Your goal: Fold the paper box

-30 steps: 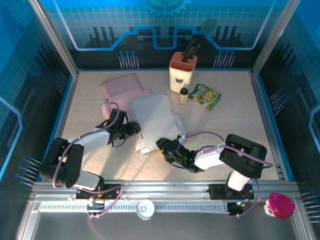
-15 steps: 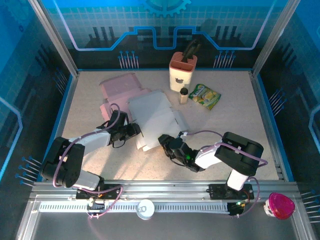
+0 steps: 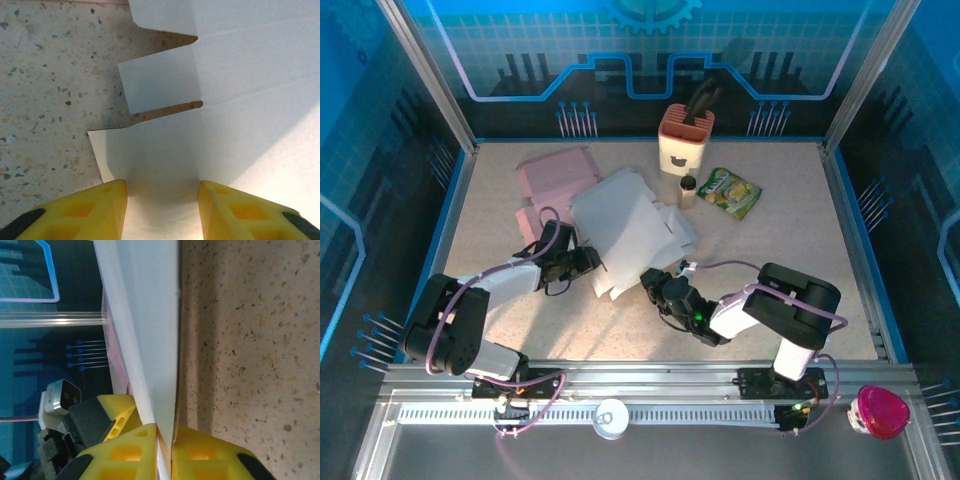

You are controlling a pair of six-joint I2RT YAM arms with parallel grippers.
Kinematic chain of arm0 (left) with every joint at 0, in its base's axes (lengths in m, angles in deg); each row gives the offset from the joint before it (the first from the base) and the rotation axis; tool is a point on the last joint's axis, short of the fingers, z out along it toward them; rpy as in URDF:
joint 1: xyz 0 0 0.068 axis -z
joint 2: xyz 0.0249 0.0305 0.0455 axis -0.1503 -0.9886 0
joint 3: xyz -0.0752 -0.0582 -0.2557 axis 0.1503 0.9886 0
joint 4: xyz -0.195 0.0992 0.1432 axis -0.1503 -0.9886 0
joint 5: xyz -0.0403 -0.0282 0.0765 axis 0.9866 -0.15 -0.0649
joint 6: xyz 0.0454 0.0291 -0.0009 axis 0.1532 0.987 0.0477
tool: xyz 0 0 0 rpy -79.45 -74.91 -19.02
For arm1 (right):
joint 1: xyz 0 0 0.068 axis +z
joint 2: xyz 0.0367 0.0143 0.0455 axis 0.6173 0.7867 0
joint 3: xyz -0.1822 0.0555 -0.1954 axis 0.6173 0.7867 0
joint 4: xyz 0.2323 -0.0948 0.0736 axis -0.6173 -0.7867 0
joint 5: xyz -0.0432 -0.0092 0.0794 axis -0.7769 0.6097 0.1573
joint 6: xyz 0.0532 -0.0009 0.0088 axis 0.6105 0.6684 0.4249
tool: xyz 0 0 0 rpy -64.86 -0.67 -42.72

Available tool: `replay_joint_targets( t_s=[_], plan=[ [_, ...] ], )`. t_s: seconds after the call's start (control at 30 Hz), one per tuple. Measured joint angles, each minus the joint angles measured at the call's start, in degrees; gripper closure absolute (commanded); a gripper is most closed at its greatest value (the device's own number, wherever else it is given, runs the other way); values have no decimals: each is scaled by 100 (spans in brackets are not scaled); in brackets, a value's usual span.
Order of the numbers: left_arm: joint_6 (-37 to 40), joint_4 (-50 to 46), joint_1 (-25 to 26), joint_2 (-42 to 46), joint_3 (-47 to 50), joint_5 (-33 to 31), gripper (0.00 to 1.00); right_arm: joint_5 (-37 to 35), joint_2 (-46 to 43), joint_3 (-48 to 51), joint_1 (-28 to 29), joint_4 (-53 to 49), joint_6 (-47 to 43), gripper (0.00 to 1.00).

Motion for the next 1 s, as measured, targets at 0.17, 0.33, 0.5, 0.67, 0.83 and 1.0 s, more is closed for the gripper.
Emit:
replay_joint_targets(
  t_s=[0.17,0.33,0.5,0.67,0.83,1.0],
  plan=[
    [39,-212,72,151,0,-166,39,-11,-11,-42,-2,9,-33,100],
    [212,-918,662,1325,-66,-901,33,11,-603,-232,-9,-476,-136,100],
    [675,-1447,1878,2682,-393,-2295,35,164,-1451,-841,-151,-1364,-382,100],
    [1438,-1622,3056,3626,-455,-3858,35,463,-1998,-1740,-420,-2376,-732,100],
    [2715,-1259,3862,4127,-411,-5069,26,846,-2291,-2787,-730,-3473,-1071,100],
    [4017,-472,4048,4223,-214,-5547,24,1080,-2603,-3451,-802,-4503,-1292,100]
  ],
)
